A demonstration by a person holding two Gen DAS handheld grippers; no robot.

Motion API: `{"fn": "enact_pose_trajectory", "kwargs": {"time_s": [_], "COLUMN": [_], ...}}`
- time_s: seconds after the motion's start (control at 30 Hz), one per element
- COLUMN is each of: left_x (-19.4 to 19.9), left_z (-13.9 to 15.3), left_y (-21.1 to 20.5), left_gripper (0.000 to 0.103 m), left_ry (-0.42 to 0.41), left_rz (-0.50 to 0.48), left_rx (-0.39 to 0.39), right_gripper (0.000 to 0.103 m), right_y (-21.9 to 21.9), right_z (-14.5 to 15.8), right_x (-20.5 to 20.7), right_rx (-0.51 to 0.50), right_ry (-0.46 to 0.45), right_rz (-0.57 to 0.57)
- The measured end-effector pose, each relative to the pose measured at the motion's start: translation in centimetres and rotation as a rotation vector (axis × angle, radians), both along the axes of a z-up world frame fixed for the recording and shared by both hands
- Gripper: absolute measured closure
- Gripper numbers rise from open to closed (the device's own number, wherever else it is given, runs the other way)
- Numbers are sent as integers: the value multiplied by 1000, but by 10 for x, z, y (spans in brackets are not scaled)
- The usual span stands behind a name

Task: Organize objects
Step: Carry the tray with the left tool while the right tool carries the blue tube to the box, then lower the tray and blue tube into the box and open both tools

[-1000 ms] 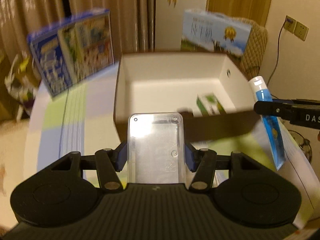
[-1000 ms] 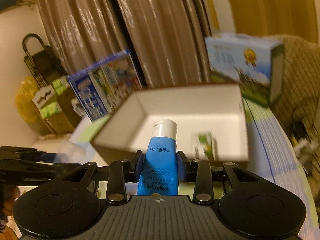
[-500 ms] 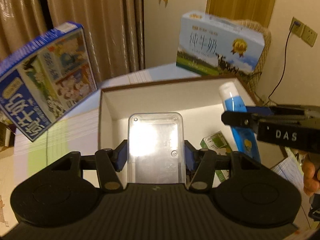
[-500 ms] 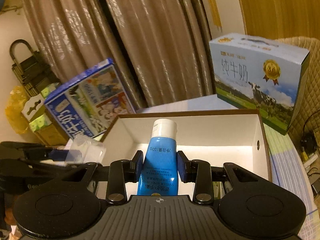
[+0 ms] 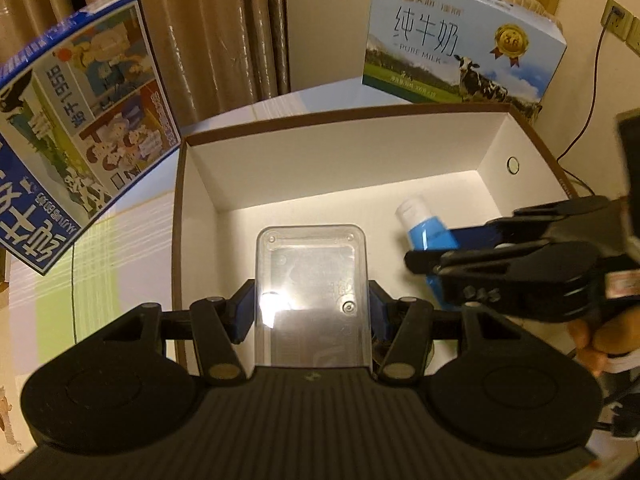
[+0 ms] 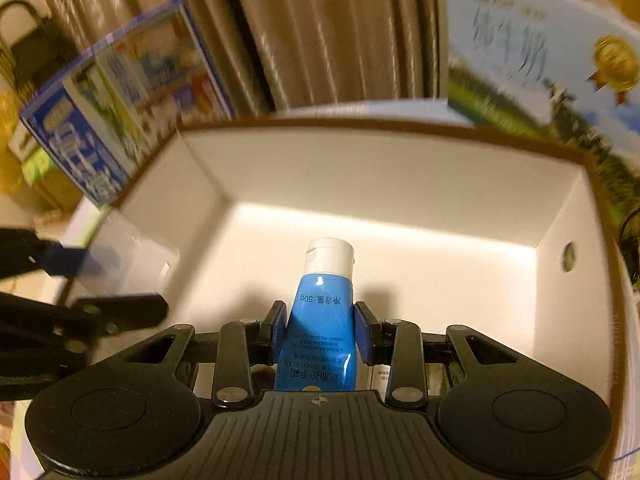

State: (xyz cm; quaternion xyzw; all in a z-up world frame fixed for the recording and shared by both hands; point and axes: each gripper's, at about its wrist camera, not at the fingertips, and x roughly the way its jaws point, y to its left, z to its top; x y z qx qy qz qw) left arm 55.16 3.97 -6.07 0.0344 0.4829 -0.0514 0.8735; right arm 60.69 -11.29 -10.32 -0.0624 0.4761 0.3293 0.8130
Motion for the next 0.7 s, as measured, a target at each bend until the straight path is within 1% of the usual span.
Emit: {"fn": "enact_pose_trajectory", "kwargs": {"time_s": [0.1,0.17,0.23,0.43,0.7], "left_x": [3,5,7,10,12], "left_z": [-6,-10,-12,-16,-19], "left_y": [3,4,5,7,8], "left_gripper": [51,51,51,51,51], "left_ry": [19,28,33,44,54], "left_rz": [1,1,5,13,17], "left_rx": [1,4,3,12,8], "right_gripper": [70,70,70,70,69], "right_y": [7,13,20,16,18], "right_z": [-10,-11,-14,-23,-31], "right_x": [5,7,8,16,22], "right_rx": [-50,-81,-141,-114,-153], "right_ry": [37,43,41,105,145], "right_rz": [20,55,72,49,38]}}
